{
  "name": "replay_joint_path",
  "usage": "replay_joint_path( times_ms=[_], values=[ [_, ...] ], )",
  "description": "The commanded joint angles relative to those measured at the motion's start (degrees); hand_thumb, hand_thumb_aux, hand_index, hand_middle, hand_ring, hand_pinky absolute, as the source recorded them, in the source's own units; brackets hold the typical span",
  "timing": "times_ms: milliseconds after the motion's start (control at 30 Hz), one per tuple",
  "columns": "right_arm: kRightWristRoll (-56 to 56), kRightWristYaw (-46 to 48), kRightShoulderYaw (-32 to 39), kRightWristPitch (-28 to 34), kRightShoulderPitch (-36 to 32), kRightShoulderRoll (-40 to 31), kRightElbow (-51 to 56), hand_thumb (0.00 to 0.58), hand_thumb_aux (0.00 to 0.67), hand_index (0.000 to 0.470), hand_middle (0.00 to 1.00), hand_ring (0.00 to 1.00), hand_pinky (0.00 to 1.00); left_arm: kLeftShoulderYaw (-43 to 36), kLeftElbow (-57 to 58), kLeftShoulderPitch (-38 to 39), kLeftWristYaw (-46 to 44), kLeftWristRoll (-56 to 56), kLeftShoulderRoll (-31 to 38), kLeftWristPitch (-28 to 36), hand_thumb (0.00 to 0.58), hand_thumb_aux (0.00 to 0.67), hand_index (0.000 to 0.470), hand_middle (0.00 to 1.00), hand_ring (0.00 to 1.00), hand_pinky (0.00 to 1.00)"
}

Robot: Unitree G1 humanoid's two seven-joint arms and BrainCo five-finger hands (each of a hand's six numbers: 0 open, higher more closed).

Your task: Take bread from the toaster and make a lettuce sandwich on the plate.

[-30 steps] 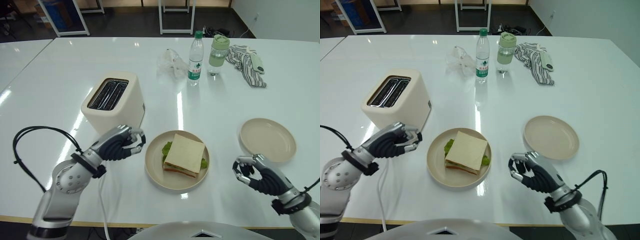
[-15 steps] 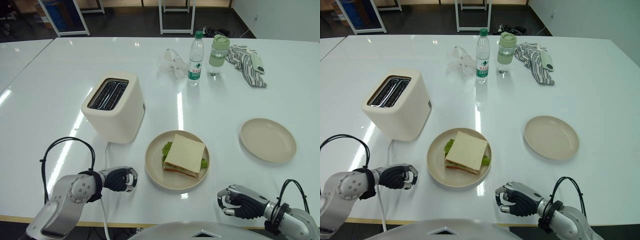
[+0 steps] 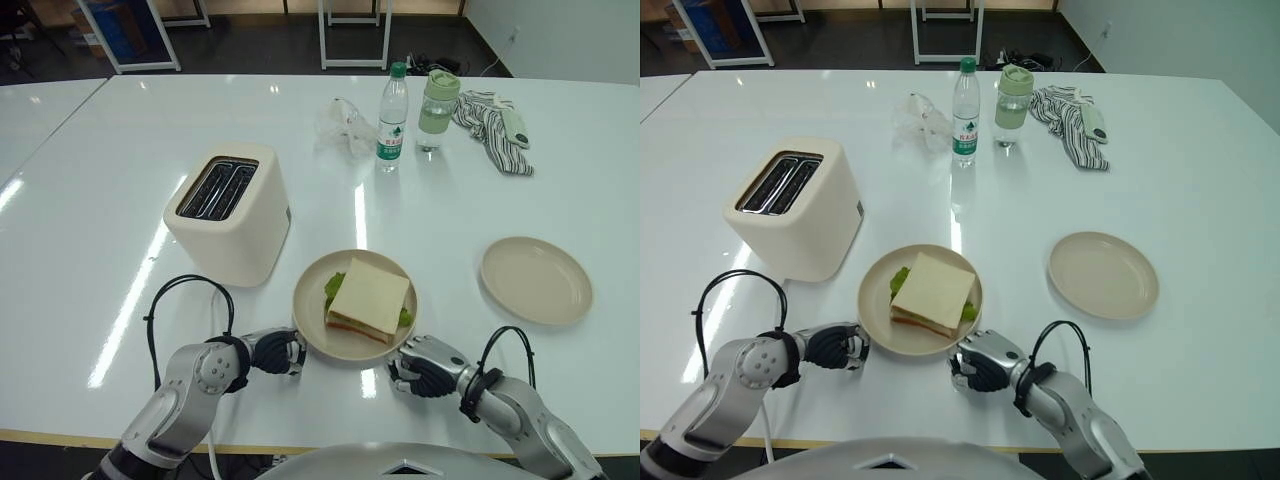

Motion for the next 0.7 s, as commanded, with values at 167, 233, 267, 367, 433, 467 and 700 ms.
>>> replay_joint_path(
  times_ms=[167,233,267,367,433,467,700],
  values=[
    [-6.7,-6.4,2.6,4.3,-12.7,3.9,18.1,0.580,0.670,0.470,1.00,1.00,1.00,-7.3,16.5,-11.1,4.9,5.2,-8.1,-0.7,0.580,0.670,0.470,1.00,1.00,1.00],
    [-7.5,-8.9,3.1,5.0,-16.9,4.8,23.8,0.580,0.670,0.470,1.00,1.00,1.00,-8.6,22.1,-15.2,6.4,5.9,-11.1,-0.8,0.580,0.670,0.470,1.00,1.00,1.00],
    [-7.6,-10.3,3.4,5.2,-19.1,5.5,26.8,0.580,0.670,0.470,1.00,1.00,1.00,-9.2,25.3,-17.3,7.3,6.2,-12.5,-1.0,0.580,0.670,0.470,1.00,1.00,1.00],
    [-8.1,-14.4,4.4,5.4,-25.2,7.4,35.9,0.580,0.670,0.470,1.00,1.00,1.00,-10.1,35.4,-23.1,9.9,6.4,-15.9,-2.5,0.580,0.670,0.470,1.00,1.00,1.00],
    [-8.2,-17.2,5.3,5.3,-29.4,8.7,42.3,0.580,0.670,0.470,1.00,1.00,1.00,-10.2,42.6,-27.0,11.5,5.8,-18.2,-4.2,0.580,0.670,0.470,1.00,1.00,1.00],
    [-8.1,-18.6,5.7,5.2,-31.5,9.4,45.6,0.580,0.670,0.470,1.00,1.00,1.00,-10.3,46.3,-29.0,12.3,5.8,-19.2,-5.0,0.580,0.670,0.470,1.00,1.00,1.00],
    [-6.1,-25.2,7.1,4.4,-42.9,13.8,64.9,0.580,0.670,0.470,1.00,1.00,1.00,-9.0,69.0,-40.6,19.0,4.4,-26.7,-11.2,0.580,0.670,0.470,1.00,1.00,1.00]
  ],
)
